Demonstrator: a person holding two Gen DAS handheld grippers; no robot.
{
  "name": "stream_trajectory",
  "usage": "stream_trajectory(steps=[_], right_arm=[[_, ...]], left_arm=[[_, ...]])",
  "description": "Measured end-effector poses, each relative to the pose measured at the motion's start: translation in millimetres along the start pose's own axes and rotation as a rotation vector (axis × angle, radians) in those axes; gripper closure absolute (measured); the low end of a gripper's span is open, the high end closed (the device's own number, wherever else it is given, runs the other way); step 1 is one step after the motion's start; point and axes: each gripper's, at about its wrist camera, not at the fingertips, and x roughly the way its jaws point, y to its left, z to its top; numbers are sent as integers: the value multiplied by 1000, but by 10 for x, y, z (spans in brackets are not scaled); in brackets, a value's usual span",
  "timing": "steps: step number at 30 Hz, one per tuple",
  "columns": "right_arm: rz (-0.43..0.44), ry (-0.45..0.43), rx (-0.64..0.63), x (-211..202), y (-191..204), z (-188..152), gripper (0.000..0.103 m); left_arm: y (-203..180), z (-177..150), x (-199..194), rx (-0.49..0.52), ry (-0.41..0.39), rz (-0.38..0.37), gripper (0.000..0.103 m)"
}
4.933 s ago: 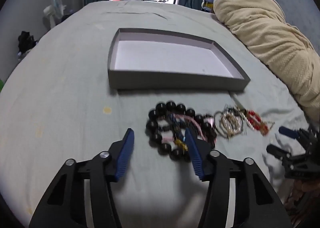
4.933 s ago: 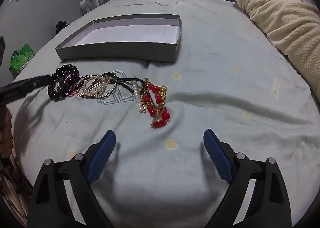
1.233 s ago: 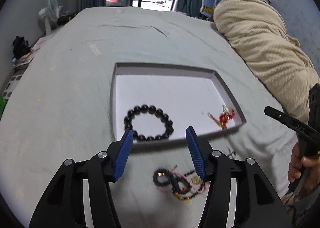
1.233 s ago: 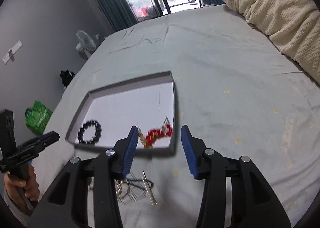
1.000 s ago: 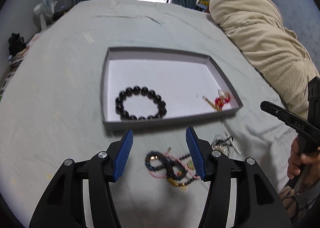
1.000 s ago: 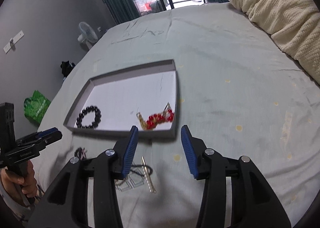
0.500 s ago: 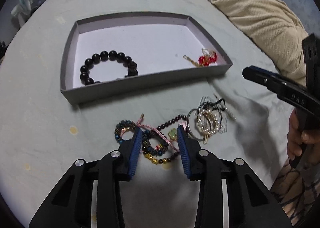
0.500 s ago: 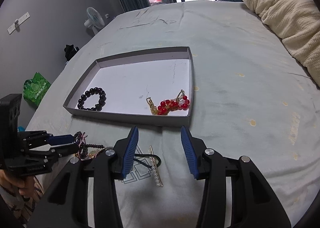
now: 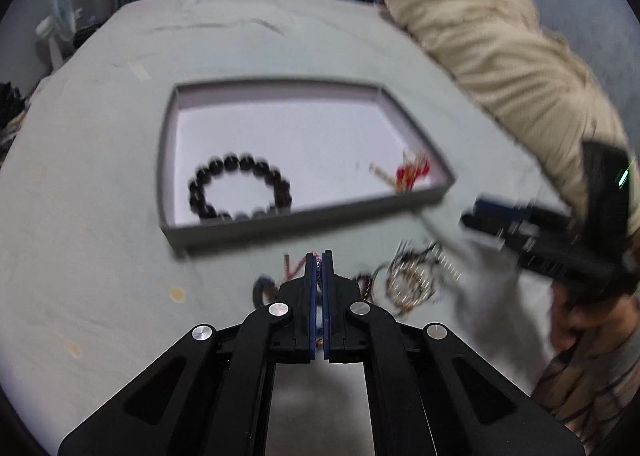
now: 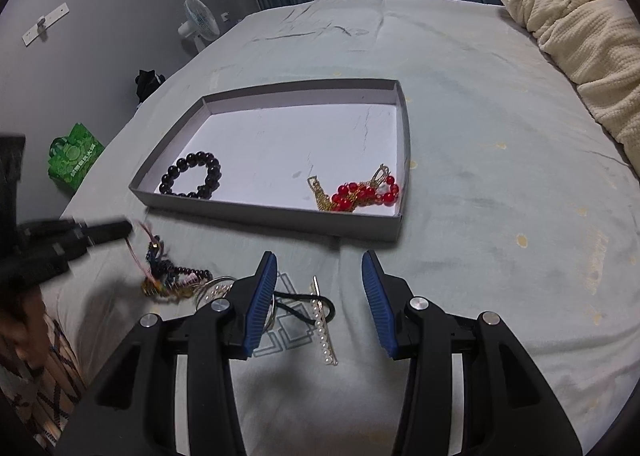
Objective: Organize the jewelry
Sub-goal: 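Grasp the pearl circle hair clip from the tangle with the right gripper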
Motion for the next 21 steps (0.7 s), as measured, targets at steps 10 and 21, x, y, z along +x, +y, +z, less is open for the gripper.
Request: stream_trajectory(steps=[10, 21], right_arm=[[56, 42, -119, 90, 373, -203, 58], [44, 98, -188, 393, 645, -366, 58]], left_arm=[[96, 119, -239, -49, -74, -38, 100], [81, 45, -51, -15, 38, 3, 100]])
